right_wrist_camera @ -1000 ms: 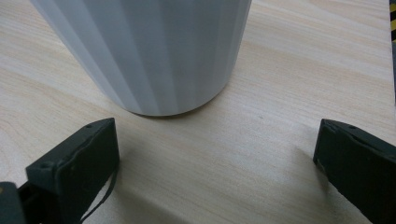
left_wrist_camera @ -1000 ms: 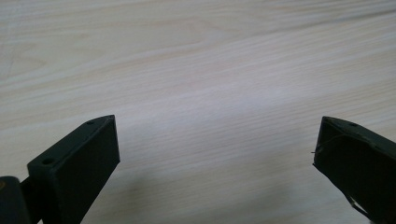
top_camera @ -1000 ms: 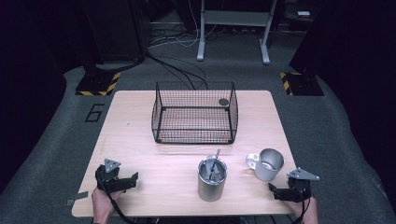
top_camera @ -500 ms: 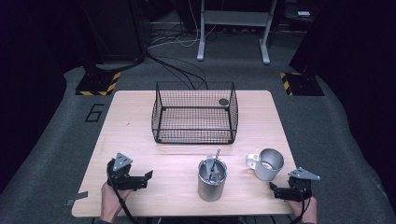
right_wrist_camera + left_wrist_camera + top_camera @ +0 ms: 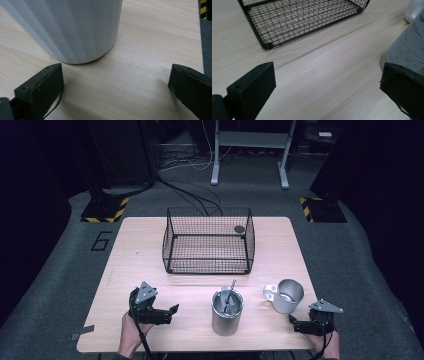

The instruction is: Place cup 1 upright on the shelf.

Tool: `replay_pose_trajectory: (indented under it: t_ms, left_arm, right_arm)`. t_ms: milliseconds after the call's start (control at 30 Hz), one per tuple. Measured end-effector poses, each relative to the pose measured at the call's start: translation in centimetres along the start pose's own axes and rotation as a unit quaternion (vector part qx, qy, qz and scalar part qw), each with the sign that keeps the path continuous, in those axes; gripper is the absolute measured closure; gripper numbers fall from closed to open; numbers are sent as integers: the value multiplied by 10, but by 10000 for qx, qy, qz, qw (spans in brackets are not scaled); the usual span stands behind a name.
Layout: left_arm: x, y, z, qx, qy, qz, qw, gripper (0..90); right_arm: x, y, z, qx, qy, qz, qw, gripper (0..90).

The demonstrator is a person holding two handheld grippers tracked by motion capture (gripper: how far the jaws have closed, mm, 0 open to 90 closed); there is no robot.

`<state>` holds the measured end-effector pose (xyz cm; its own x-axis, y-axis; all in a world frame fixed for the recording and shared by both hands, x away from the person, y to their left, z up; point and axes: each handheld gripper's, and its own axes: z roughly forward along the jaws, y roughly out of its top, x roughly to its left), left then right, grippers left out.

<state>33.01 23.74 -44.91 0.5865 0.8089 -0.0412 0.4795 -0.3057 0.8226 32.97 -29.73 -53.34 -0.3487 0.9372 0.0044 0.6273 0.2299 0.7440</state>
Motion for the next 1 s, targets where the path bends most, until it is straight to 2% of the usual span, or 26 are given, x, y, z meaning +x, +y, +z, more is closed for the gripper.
replay_pose_trajectory:
  t_ms: [133, 200, 367, 467, 633, 700, 867, 900, 1000]
  left_arm:
    - [-7, 4, 3, 53, -170, 133, 9998, 1]
    - [-9, 5, 4, 57, -229, 138, 9996, 1]
    - [-25, 12, 10, 29, -538, 256, 9982, 1]
    - [-31, 14, 12, -8, -639, 308, 9975, 1]
    - [-45, 20, 13, -129, -970, 422, 9943, 1]
    - [-47, 21, 13, -141, -1009, 453, 9938, 1]
    - [-59, 26, 17, -155, -1226, 634, 9903, 0]
    - [-59, 26, 17, -155, -1226, 634, 9903, 0]
    - [-66, 30, 19, -209, -1379, 701, 9877, 0]
  right_arm:
    - [0, 0, 0, -3, -15, 19, 10000, 0]
    - [-1, 0, 0, -13, -8, 2, 10000, 1]
    - [-1, 0, 0, -2, -41, 39, 10000, 1]
    - [-1, 0, 0, -8, -55, 33, 10000, 8]
    - [-2, 0, 0, -40, -84, 70, 9999, 14]
    - [-1, 0, 0, -38, -85, 84, 9999, 14]
    - [-1, 0, 0, -25, -80, 115, 9999, 14]
    - [-1, 0, 0, -25, -80, 114, 9999, 14]
    - [-1, 0, 0, -23, -79, 112, 9999, 14]
